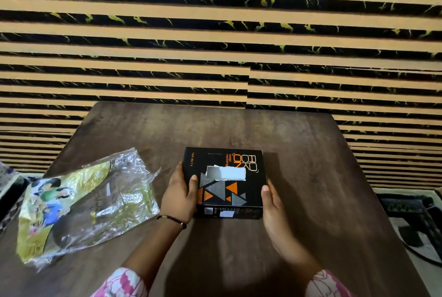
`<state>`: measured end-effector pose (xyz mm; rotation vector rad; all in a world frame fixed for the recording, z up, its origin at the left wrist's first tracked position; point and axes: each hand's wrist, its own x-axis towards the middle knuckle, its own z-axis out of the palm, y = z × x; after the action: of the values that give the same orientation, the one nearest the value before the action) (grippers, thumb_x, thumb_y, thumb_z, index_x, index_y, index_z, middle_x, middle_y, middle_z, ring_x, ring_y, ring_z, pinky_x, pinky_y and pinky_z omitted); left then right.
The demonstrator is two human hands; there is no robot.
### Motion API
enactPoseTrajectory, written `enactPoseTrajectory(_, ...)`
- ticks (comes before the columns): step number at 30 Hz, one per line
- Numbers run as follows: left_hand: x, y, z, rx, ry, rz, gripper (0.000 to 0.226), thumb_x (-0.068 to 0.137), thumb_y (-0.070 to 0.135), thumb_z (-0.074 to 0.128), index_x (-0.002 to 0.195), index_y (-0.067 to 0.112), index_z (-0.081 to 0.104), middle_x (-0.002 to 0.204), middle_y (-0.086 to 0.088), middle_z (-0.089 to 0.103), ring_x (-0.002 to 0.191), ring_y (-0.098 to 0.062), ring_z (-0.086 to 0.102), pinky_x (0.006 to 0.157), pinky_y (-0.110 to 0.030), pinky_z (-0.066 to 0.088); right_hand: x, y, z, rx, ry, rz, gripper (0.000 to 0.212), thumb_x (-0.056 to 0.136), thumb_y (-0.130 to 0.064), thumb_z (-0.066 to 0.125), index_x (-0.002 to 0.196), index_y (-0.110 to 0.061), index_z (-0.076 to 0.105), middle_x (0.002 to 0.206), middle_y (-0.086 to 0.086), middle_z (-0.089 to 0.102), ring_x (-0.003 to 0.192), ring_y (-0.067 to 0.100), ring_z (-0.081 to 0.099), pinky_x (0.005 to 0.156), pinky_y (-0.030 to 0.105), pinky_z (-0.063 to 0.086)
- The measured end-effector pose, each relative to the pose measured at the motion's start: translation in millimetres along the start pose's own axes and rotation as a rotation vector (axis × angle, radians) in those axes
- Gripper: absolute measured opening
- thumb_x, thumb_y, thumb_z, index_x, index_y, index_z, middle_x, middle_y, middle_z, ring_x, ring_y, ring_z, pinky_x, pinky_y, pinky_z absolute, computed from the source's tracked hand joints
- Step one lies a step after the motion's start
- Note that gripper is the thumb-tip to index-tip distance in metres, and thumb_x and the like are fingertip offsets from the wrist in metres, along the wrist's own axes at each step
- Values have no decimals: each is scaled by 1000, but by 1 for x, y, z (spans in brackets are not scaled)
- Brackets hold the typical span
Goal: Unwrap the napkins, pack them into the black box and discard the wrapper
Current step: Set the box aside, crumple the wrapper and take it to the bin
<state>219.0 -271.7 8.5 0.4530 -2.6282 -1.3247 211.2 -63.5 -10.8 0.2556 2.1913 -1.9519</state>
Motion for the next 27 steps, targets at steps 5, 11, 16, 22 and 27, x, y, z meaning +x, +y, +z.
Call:
enactPoseTrajectory(5,53,10,11,9,-18,33,40,94,26,42,132,16,39,125,-11,57,110,-26,56,84,-29,42,50,-19,3,-42,56,-39,45,99,-29,30,142,-18,33,139,2,48,122,15,49,104,33,40)
enactPoseTrajectory(11,123,16,28,17,-34,35,39,94,29,42,131,17,39,124,-12,57,110,-26,56,87,-33,43,115,-40,9,-41,73,-50,43,100,-26,28,141,-15,34,131,1,51,115,12,50,88,18,43)
enactPoseTrajectory(16,182,23,44,19,-26,10,42,93,31,42,133,17,37,126,-13,57,111,-29,57,90,-39,46,168,-58,12,7,123,-16,44,100,-27,30,142,-14,32,132,2,48,117,12,46,102,29,36)
enactPoseTrajectory(22,227,30,61,15,3,22,42,93,28,43,132,12,40,126,-17,57,112,-35,56,88,-39,45,221,-64,15,80,170,43,44,98,-32,34,141,-19,35,142,0,44,127,15,43,111,37,32)
enactPoseTrajectory(27,249,32,68,12,38,47,40,92,27,44,129,11,42,124,-15,57,109,-33,56,82,-32,42,241,-69,16,176,144,71,43,99,-27,34,141,-18,34,138,-2,47,118,10,46,95,25,36)
